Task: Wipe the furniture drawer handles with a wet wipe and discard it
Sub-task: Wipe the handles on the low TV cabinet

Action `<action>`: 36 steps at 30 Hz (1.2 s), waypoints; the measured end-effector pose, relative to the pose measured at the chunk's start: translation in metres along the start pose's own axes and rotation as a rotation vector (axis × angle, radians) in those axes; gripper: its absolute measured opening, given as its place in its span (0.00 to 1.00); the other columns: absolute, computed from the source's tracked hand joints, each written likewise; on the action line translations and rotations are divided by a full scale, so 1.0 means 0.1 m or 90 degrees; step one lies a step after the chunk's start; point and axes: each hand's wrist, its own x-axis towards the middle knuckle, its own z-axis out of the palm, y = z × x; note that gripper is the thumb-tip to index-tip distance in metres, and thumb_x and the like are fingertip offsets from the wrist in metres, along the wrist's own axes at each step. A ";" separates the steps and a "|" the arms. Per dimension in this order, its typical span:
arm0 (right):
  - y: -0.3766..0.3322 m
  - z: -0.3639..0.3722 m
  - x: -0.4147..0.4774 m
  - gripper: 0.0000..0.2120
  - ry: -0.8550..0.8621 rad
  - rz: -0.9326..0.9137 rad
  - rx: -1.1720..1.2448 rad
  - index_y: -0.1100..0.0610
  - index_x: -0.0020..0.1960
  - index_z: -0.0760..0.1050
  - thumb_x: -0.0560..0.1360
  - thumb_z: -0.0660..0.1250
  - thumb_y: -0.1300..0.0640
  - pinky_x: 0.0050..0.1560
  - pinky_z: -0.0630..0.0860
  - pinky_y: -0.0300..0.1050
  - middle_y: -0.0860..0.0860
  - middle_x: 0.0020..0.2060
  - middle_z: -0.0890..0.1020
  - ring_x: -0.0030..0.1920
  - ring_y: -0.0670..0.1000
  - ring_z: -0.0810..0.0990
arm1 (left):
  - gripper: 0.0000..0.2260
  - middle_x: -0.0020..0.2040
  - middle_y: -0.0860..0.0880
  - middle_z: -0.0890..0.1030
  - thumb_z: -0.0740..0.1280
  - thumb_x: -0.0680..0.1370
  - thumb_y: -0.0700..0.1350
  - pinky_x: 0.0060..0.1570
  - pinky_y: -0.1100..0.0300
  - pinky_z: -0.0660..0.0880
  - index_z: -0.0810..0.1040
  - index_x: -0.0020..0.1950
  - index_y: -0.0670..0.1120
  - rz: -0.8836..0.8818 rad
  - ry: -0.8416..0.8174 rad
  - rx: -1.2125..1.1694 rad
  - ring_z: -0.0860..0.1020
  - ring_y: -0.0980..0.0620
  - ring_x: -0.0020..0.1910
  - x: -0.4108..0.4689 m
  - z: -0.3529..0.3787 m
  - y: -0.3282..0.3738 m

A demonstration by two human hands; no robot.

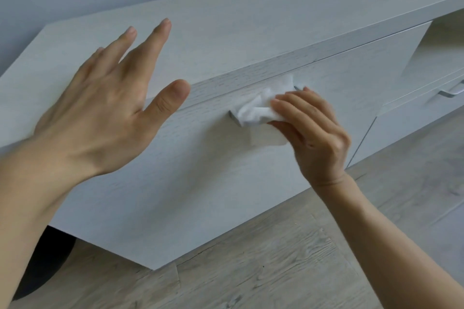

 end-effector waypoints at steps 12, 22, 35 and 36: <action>0.39 -1.11 0.63 0.03 -0.029 0.278 -0.077 0.66 0.46 0.81 0.74 0.71 0.66 0.50 0.77 0.37 0.53 0.46 0.81 0.45 0.51 0.81 | 0.32 0.77 0.56 0.46 0.38 0.75 0.71 0.71 0.54 0.36 0.36 0.75 0.59 0.069 -0.149 0.009 0.38 0.58 0.74 0.56 -0.14 0.63; 1.32 -2.75 2.26 0.08 -0.048 0.596 -0.196 0.57 0.49 0.81 0.73 0.68 0.56 0.48 0.70 0.23 0.47 0.44 0.81 0.47 0.30 0.76 | 0.30 0.76 0.47 0.59 0.45 0.80 0.64 0.65 0.48 0.54 0.54 0.77 0.48 0.169 -0.253 0.012 0.55 0.48 0.74 2.13 -0.57 2.40; 3.84 -3.54 2.58 0.07 -0.137 0.798 -0.284 0.58 0.49 0.83 0.71 0.72 0.64 0.43 0.66 0.19 0.51 0.42 0.82 0.41 0.42 0.74 | 0.36 0.73 0.45 0.65 0.55 0.73 0.66 0.67 0.47 0.54 0.58 0.75 0.47 0.293 -0.310 0.029 0.56 0.43 0.73 3.52 0.61 3.72; 4.02 -3.56 2.46 0.07 -0.149 0.804 -0.275 0.58 0.49 0.83 0.71 0.72 0.63 0.44 0.66 0.21 0.51 0.43 0.82 0.40 0.43 0.75 | 0.36 0.73 0.45 0.65 0.55 0.72 0.66 0.67 0.47 0.54 0.58 0.75 0.47 0.306 -0.317 0.033 0.57 0.44 0.73 3.55 0.80 3.85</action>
